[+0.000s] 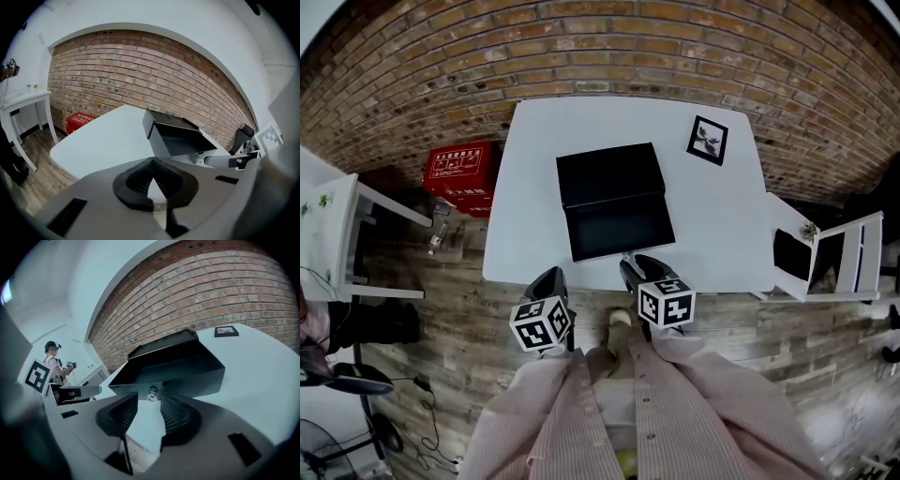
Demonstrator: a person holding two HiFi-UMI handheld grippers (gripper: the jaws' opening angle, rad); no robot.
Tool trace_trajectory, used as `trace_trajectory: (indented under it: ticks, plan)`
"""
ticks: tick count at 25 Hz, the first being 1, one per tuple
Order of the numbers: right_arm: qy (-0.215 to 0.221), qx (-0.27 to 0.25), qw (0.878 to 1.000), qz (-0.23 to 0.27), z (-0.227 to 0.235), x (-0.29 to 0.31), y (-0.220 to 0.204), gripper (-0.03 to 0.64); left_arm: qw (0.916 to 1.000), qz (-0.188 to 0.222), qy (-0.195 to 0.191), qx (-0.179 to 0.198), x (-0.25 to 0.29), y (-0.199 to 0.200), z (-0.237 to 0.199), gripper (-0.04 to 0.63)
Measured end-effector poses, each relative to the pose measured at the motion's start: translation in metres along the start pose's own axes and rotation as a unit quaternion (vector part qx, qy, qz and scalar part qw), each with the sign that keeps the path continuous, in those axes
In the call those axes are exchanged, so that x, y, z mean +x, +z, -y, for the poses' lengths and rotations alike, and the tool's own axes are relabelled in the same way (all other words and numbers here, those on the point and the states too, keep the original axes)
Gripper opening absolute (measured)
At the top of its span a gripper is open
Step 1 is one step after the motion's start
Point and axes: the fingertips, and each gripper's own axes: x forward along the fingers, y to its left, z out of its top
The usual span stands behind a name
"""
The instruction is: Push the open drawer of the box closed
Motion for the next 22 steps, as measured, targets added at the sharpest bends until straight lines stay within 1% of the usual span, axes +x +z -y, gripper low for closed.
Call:
trace_trajectory:
  ticks: [5,13,20,22]
  plan:
    - [-0.003,0.001,1.000,-0.022,0.000,0.010,-0.004,0.153,1.0000,-0.007,-0.002,-0.006,0.006,0.000,-0.001,-0.006]
    - [-0.022,0.030,0.999,-0.037,0.002,0.014,-0.011,0.153,0.9994,-0.030,-0.016,0.008,0.010,-0.001,0.000,-0.005]
    - [-0.028,0.024,0.998,-0.051,-0.002,0.021,-0.009,0.149,0.9988,-0.040,-0.026,0.010,0.015,-0.001,-0.001,-0.005]
    - [-0.037,0.021,0.998,-0.053,0.000,0.022,-0.009,0.118,0.9988,-0.040,-0.027,0.009,0.017,0.000,-0.001,-0.005]
